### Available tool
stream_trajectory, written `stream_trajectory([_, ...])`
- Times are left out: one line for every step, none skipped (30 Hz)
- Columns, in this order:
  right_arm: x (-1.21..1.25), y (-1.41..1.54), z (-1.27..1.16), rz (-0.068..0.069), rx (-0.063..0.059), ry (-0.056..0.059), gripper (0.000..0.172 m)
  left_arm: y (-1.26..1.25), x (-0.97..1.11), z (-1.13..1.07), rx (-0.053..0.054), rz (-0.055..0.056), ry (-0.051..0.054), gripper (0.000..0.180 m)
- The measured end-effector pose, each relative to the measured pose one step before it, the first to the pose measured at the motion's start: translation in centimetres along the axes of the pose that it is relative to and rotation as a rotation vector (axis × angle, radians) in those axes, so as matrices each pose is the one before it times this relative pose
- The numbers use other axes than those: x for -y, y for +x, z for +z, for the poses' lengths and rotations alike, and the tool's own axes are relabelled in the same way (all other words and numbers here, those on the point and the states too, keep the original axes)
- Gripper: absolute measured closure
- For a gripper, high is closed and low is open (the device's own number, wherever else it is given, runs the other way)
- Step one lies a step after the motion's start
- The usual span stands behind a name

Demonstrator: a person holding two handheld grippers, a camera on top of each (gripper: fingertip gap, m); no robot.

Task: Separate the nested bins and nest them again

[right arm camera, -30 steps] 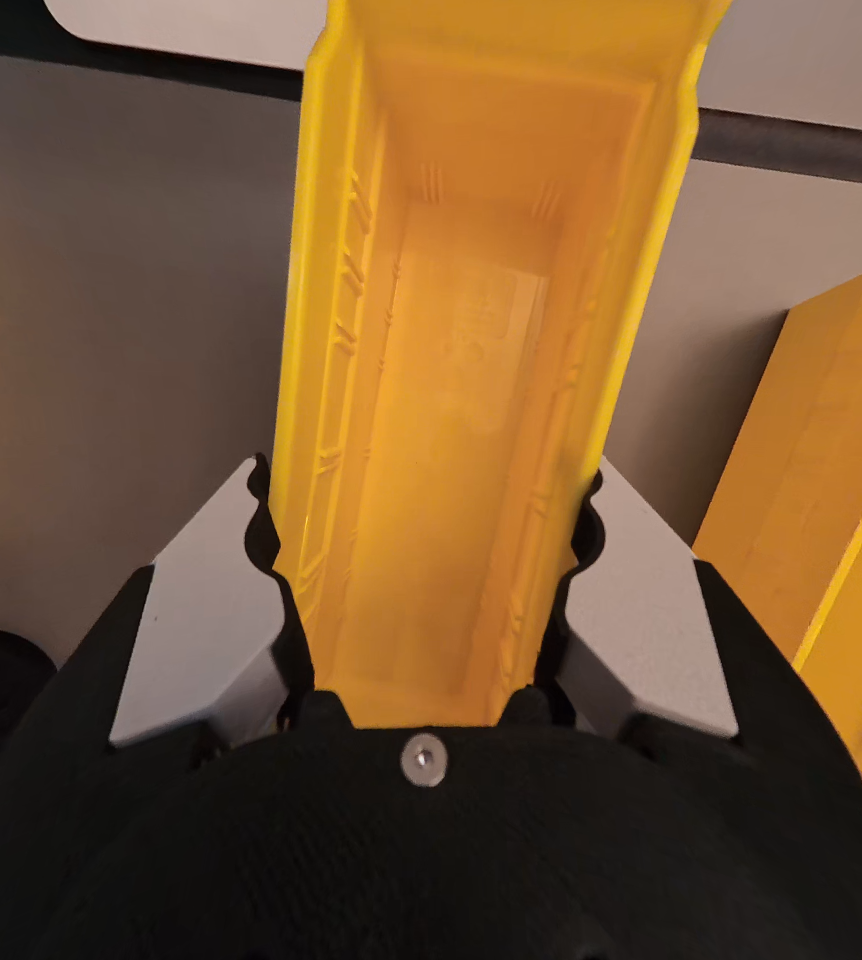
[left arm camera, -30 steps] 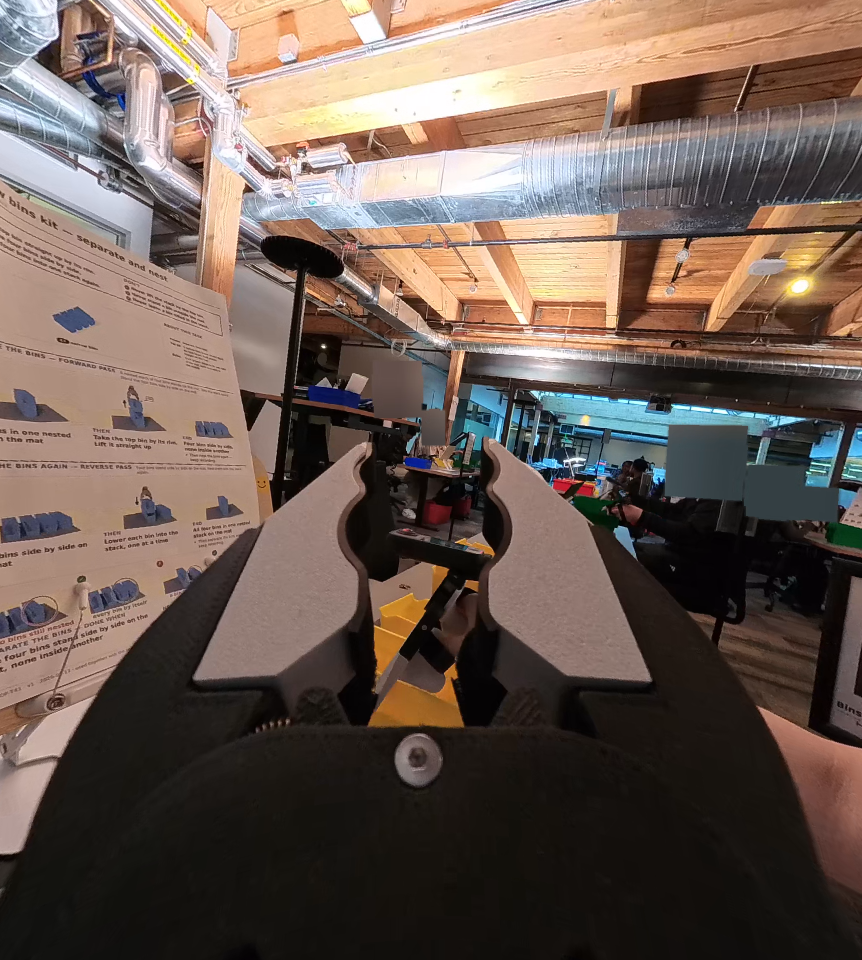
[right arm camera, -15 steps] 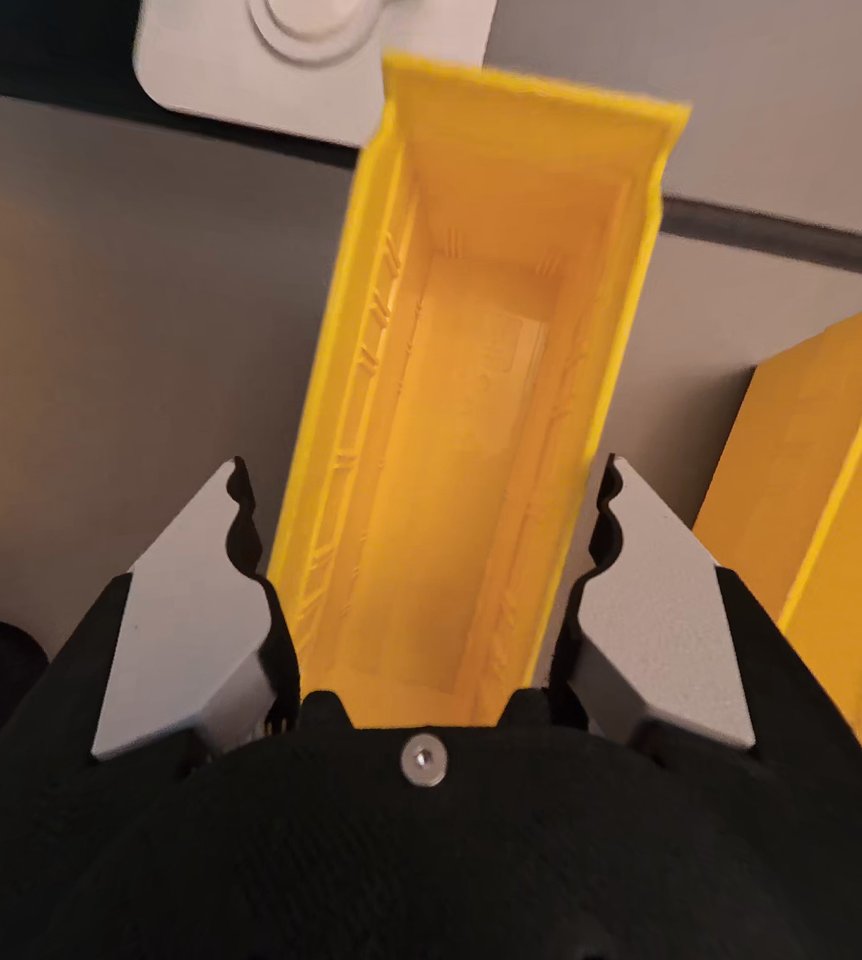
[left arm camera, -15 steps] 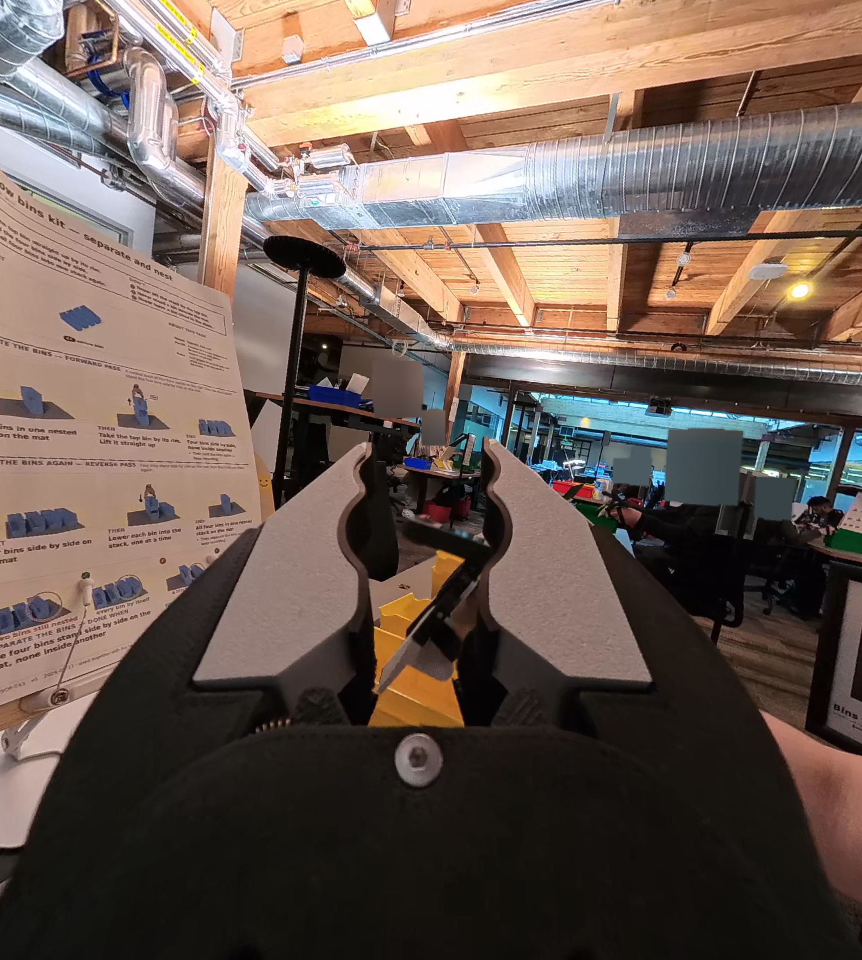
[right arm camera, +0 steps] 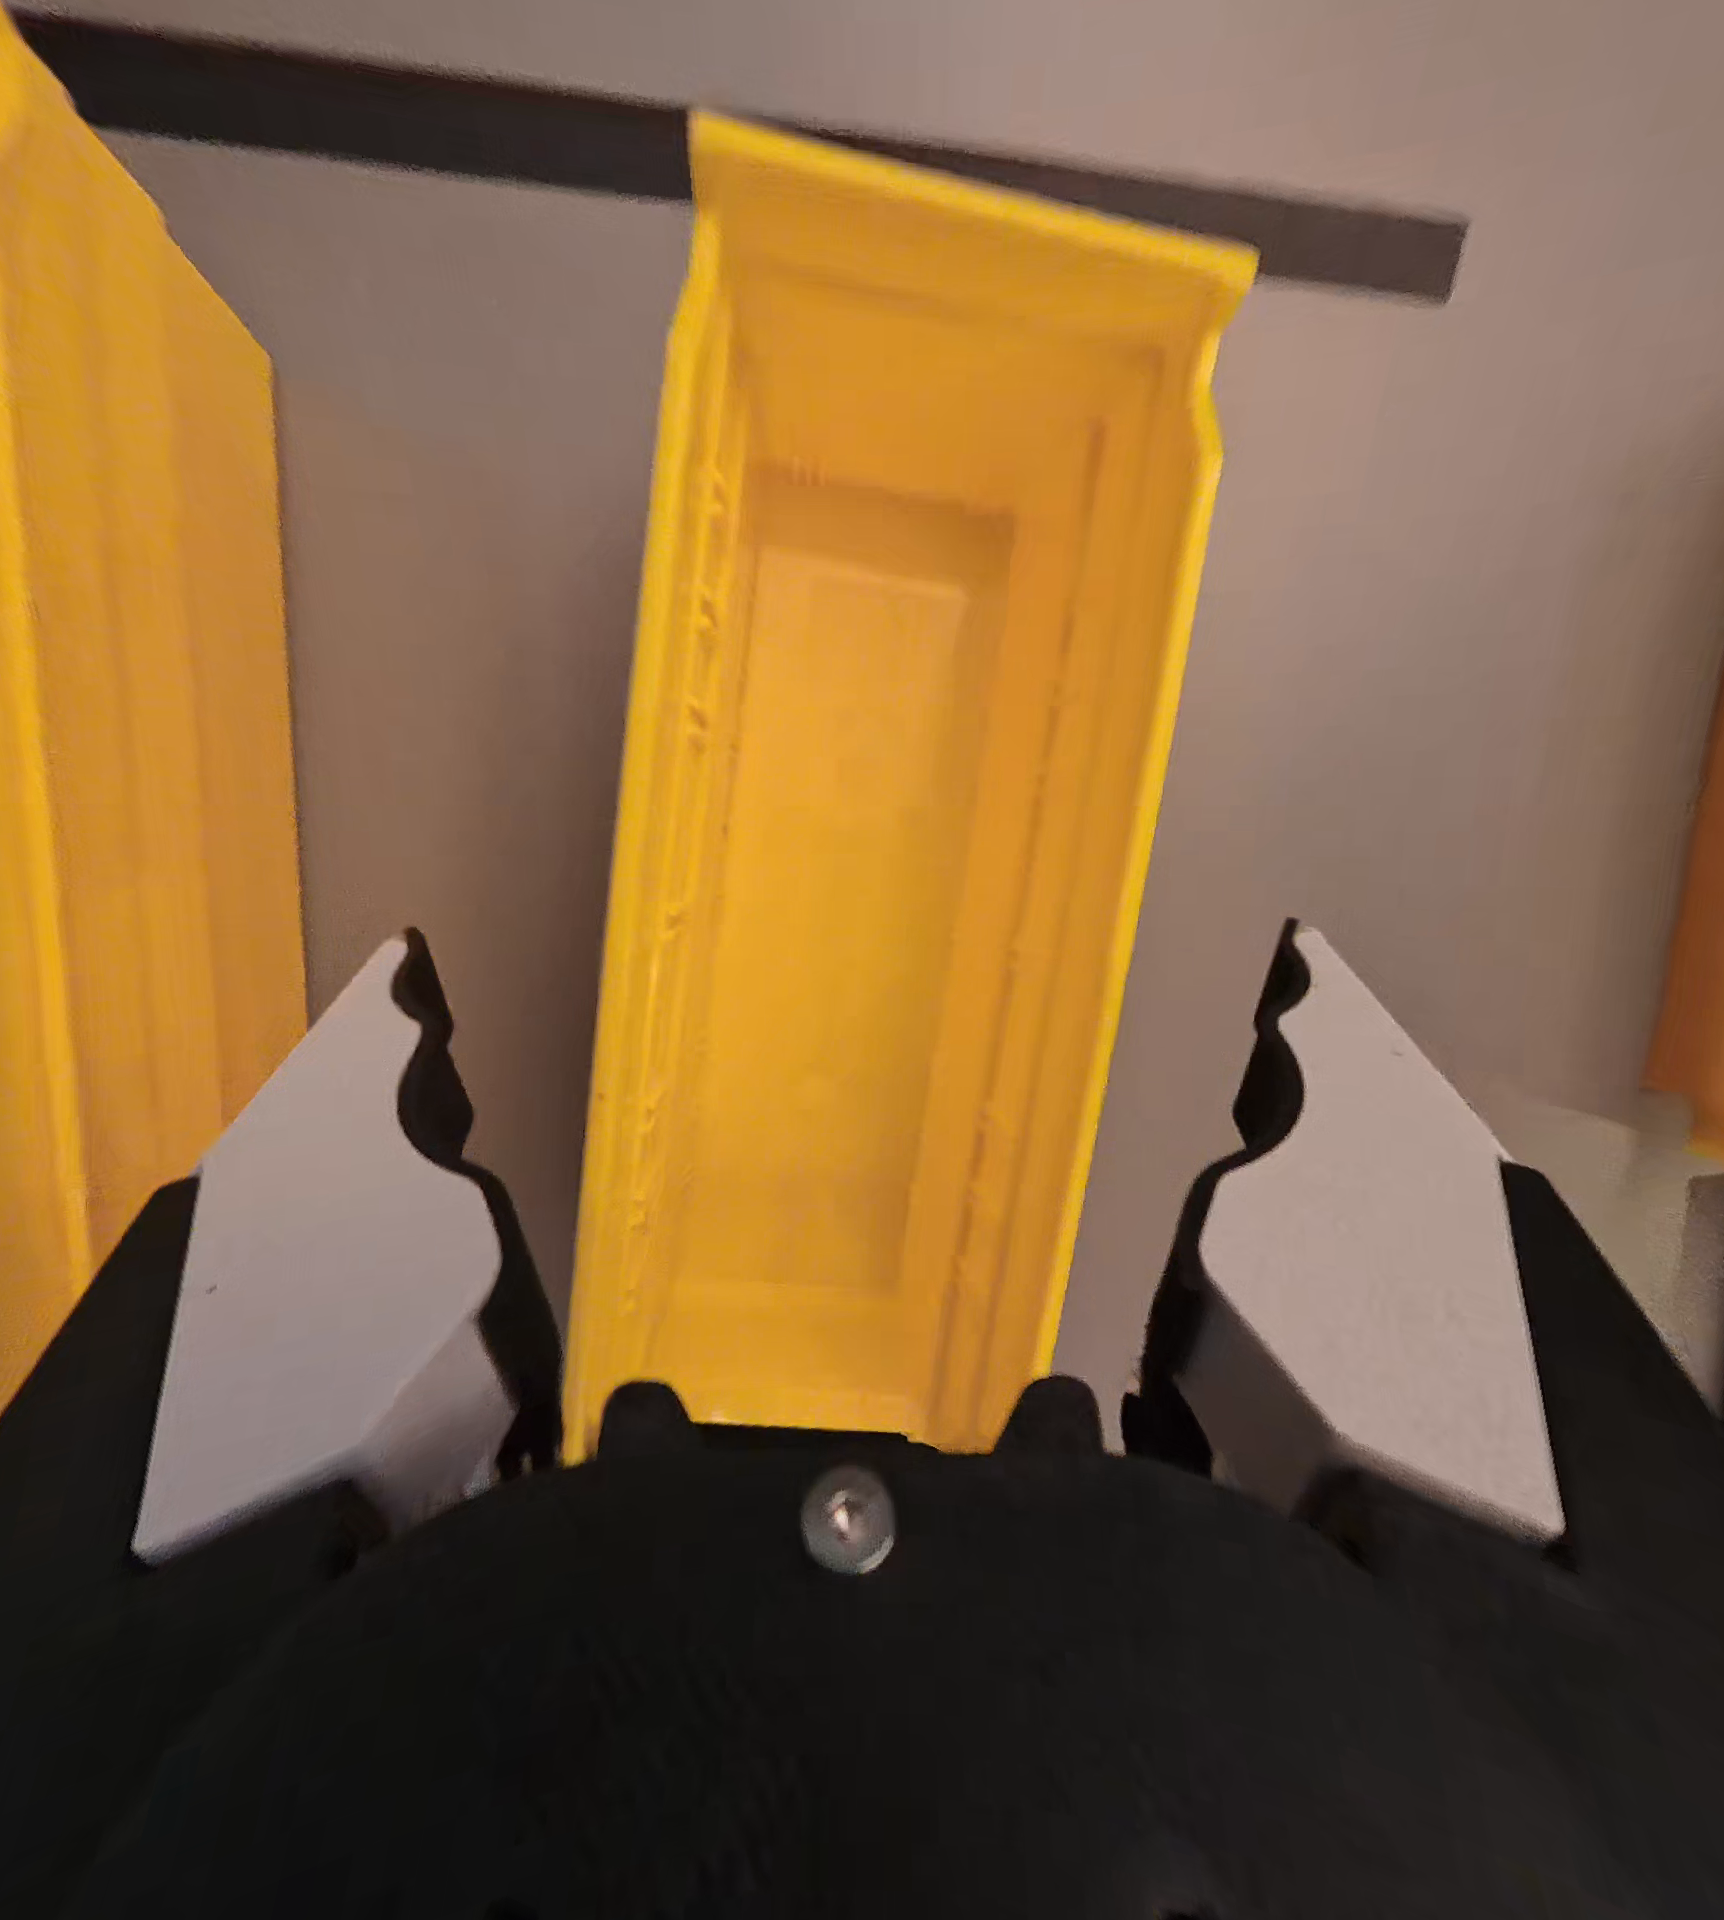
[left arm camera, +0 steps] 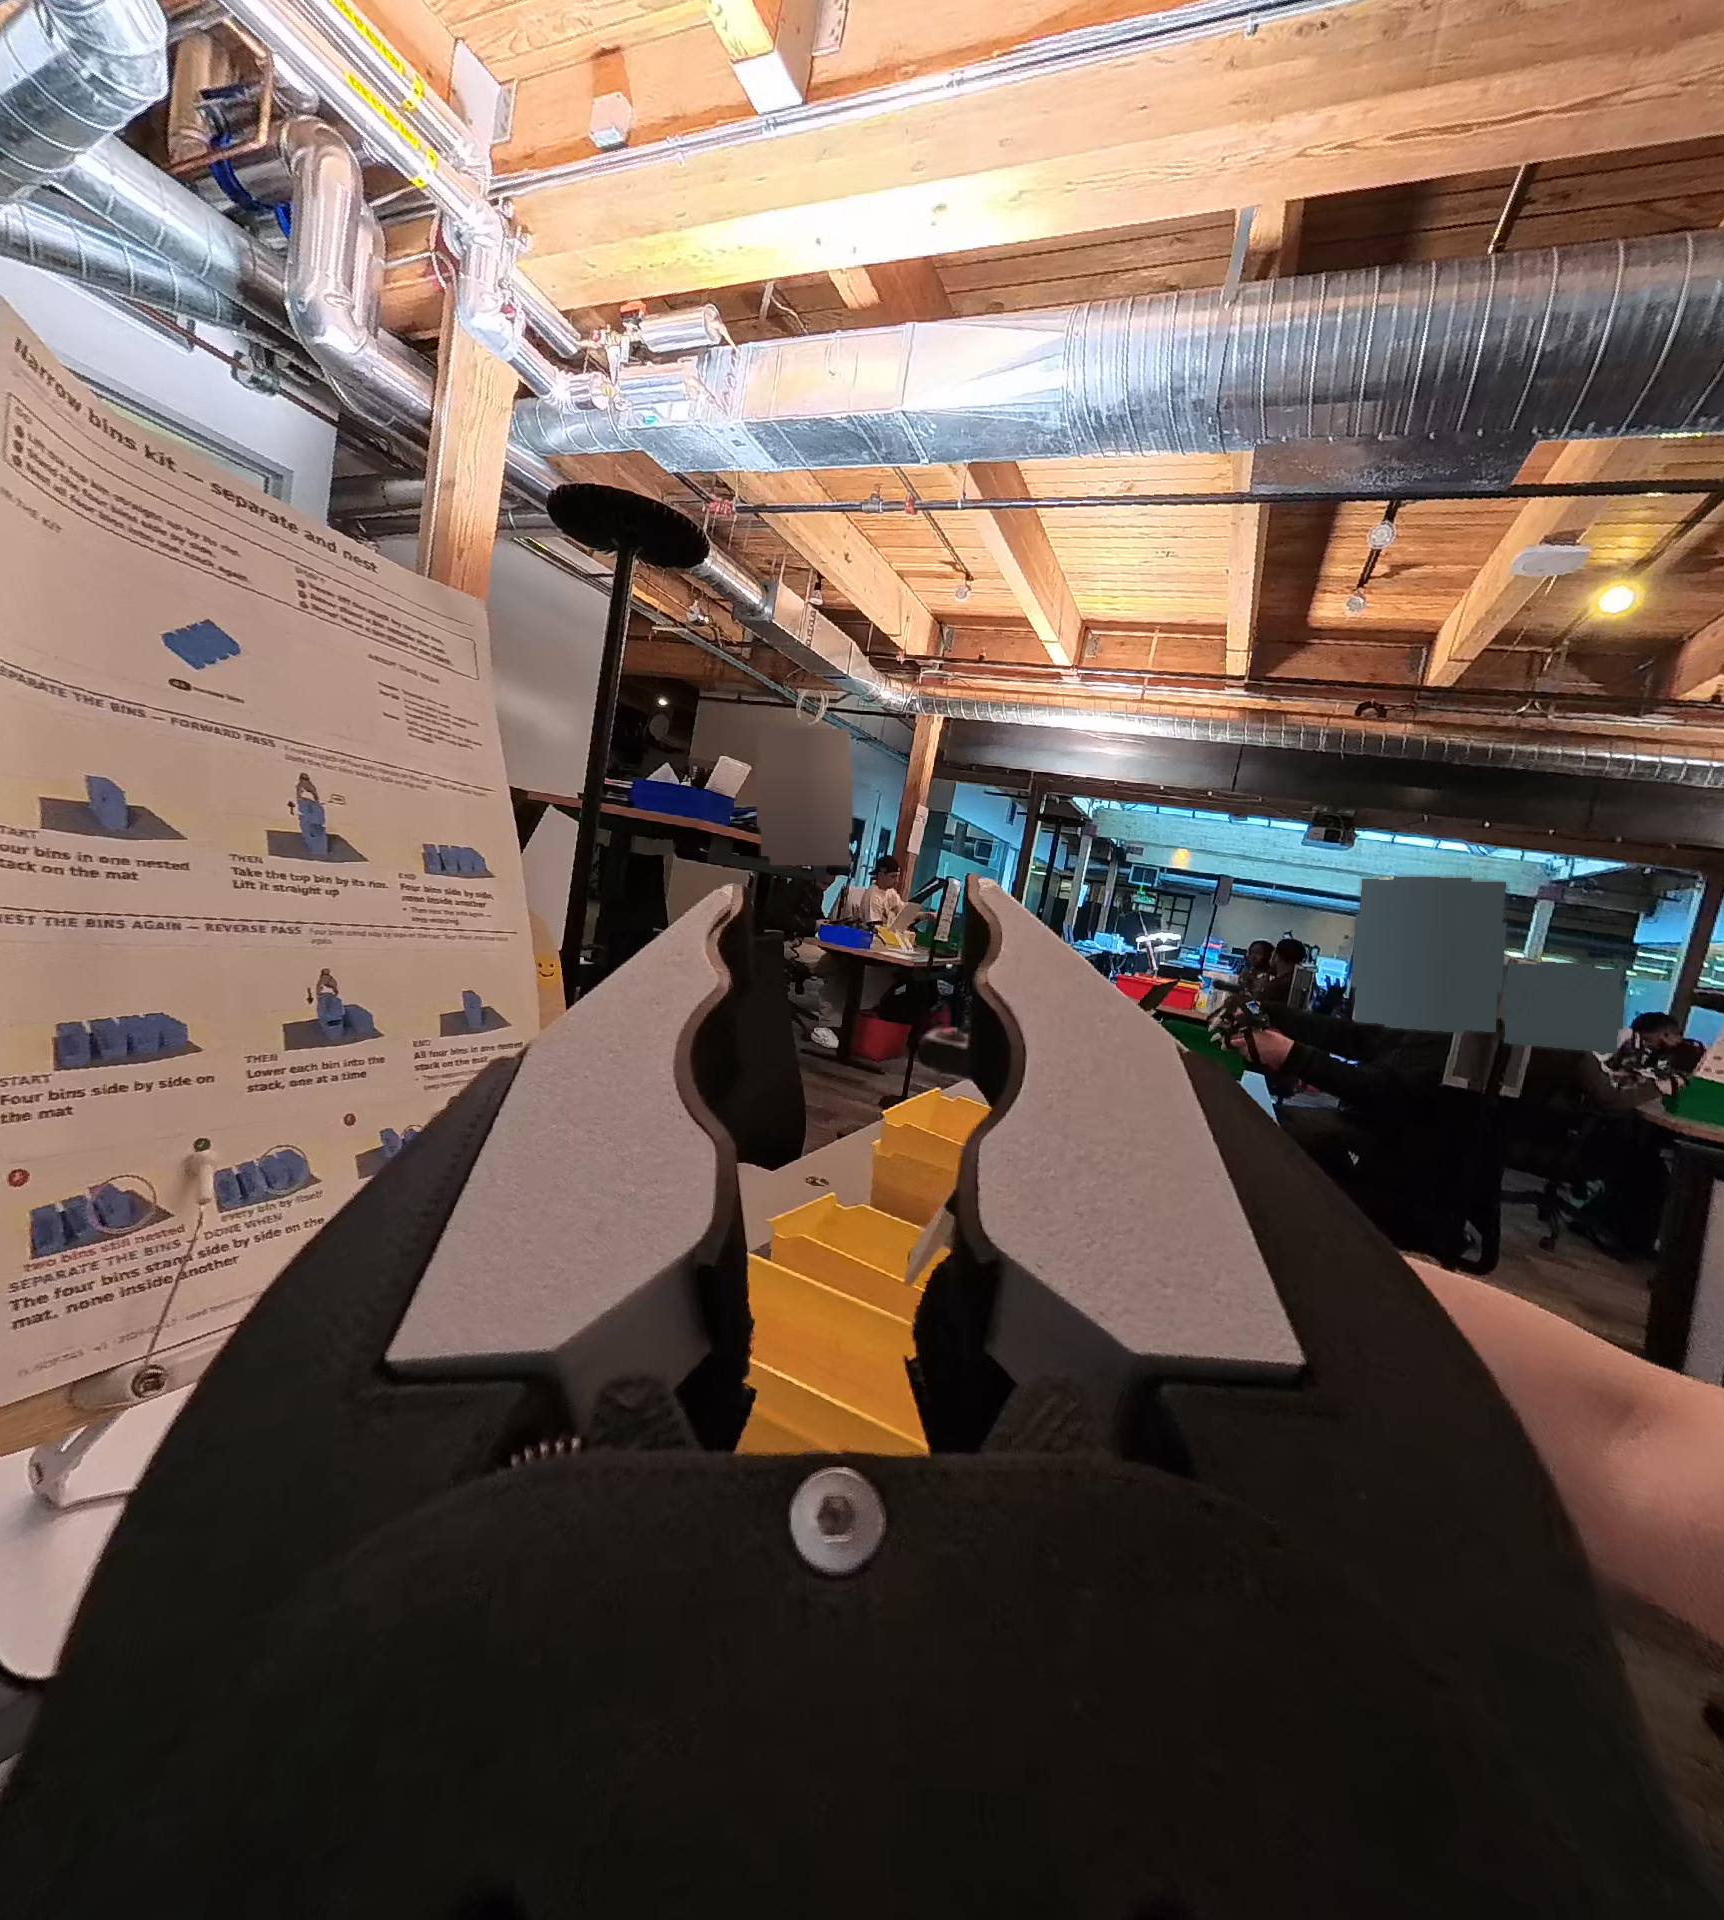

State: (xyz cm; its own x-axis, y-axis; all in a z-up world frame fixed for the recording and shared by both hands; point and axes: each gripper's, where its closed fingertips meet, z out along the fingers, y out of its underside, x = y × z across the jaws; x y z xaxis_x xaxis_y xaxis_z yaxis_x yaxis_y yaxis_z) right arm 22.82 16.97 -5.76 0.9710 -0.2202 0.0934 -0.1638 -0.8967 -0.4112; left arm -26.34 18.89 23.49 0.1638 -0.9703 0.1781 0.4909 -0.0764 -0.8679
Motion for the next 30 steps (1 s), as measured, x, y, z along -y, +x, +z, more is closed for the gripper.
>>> stream_trajectory([-0.588,0.17,0.667,0.0143,0.0085,-0.0229,0.021,-0.061,-0.024,0.008,0.0015,-0.0014,-0.0004,0.142])
stream_trajectory([-0.497,-0.029,0.649,0.0092,0.013,-0.0226,0.021,-0.027,-0.049,0.013,0.0005,-0.0013,-0.0014,0.142])
stream_trajectory([-0.436,-0.14,0.648,0.0074,0.0161,-0.0233,0.02,-0.012,-0.049,0.034,0.0003,-0.0006,-0.0019,0.142])
stream_trajectory([-0.44,0.04,0.631,0.0082,0.0017,-0.0274,0.021,0.001,-0.052,0.042,0.0002,-0.0002,-0.0023,0.142])
stream_trajectory([-0.38,0.12,0.585,-0.0012,-0.0075,-0.0276,0.021,0.043,-0.07,0.047,-0.0004,0.0008,-0.0027,0.142])
stream_trajectory([-0.354,0.042,0.553,-0.004,-0.007,-0.0265,0.021,0.042,-0.053,0.056,-0.0003,0.0015,-0.0027,0.142])
stream_trajectory([-0.327,0.006,0.518,0.0008,-0.004,-0.026,0.021,0.044,-0.067,0.058,0.0,0.0018,-0.0027,0.142])
stream_trajectory([-0.296,-0.043,0.485,0.0051,-0.0002,-0.0249,0.021,0.027,-0.05,0.047,0.0003,0.0019,-0.0022,0.142])
stream_trajectory([-0.203,-0.186,0.347,0.0165,0.0119,-0.021,0.021,0.01,-0.046,0.041,0.0003,0.0011,-0.0018,0.142])
stream_trajectory([0.163,0.056,-0.093,0.0004,-0.0067,0.0018,0.027,0.002,-0.033,0.039,0.0004,0.0005,-0.0013,0.142])
stream_trajectory([0.132,-0.04,-0.185,-0.0043,-0.0021,0.0018,0.035,-0.028,-0.026,0.026,0.0004,-0.0003,-0.001,0.142])
stream_trajectory([-0.059,-0.06,-0.072,-0.0077,0.0007,-0.0104,0.038,-0.047,-0.039,0.023,0.0005,-0.0009,-0.0008,0.142])
stream_trajectory([-0.034,-0.016,-0.115,-0.0068,0.0021,-0.0058,0.043,-0.076,-0.034,0.018,0.0013,-0.0017,-0.0003,0.142])
stream_trajectory([-0.041,-0.05,-0.088,-0.0068,0.0064,-0.0043,0.047,-0.072,-0.032,0.01,0.0008,-0.0029,-0.0005,0.142])
stream_trajectory([-0.062,-0.035,-0.087,-0.0053,0.0059,-0.0032,0.049,-0.05,-0.014,-0.005,0.0,-0.0032,-0.0005,0.142])
stream_trajectory([-0.135,-0.058,-0.075,-0.0018,0.008,-0.007,0.052,-0.046,-0.004,-0.015,0.0006,-0.0027,0.0,0.142])
stream_trajectory([-0.155,-0.085,-0.092,0.0036,0.0103,-0.0078,0.053,-0.034,0.034,-0.023,0.0009,-0.0009,0.0016,0.142])
stream_trajectory([-0.122,-0.116,-0.124,0.0074,0.0118,-0.0049,0.054,-0.023,0.054,-0.028,0.0011,-0.0001,0.0022,0.142])
stream_trajectory([-0.067,-0.138,-0.162,0.007,0.0134,0.0004,0.055,0.02,0.032,-0.023,0.0,0.0006,0.0015,0.142])
stream_trajectory([-0.032,-0.13,-0.235,0.0067,0.0111,0.001,0.056,0.016,0.033,-0.022,0.0003,0.001,0.0002,0.142])
stream_trajectory([-0.029,-0.114,-0.348,0.007,0.0066,0.0026,0.058,0.01,0.01,-0.012,0.0009,0.0009,-0.0001,0.142])
stream_trajectory([-0.048,-0.083,-0.44,0.0019,0.0001,0.0005,0.059,0.01,0.0,-0.004,0.0005,0.0004,0.0001,0.142])
stream_trajectory([0.006,-0.1,-0.574,0.0017,-0.0034,0.0022,0.059,0.015,0.006,0.014,-0.0003,-0.001,0.0001,0.142])
stream_trajectory([0.011,-0.128,-0.693,-0.0008,-0.0056,0.0025,0.06,0.031,-0.009,0.017,-0.0014,-0.0013,0.0,0.142])
stream_trajectory([0.006,-0.166,-0.802,-0.0006,-0.0078,0.0014,0.061,0.002,-0.027,0.035,-0.0004,-0.0011,-0.0007,0.142])
stream_trajectory([0.077,-0.22,-0.935,0.0025,-0.0099,0.0056,0.061,0.0,-0.047,0.044,0.0002,-0.0002,-0.0014,0.142])
stream_trajectory([0.177,-0.331,-1.068,0.002,-0.0094,0.0117,0.061,0.007,-0.054,0.05,0.0003,0.0003,-0.0021,0.142])
stream_trajectory([0.223,-0.465,-1.192,-0.003,-0.0079,0.0139,0.061,0.009,-0.07,0.066,-0.0001,0.0,-0.0026,0.142])
stream_trajectory([0.314,-0.567,-1.307,-0.0043,-0.0066,0.0188,0.061,0.03,-0.07,0.064,-0.0008,-0.0003,-0.0026,0.142])
stream_trajectory([0.428,-0.665,-1.396,-0.005,-0.0066,0.025,0.061,0.038,-0.052,0.06,-0.0009,0.0001,-0.0023,0.142])
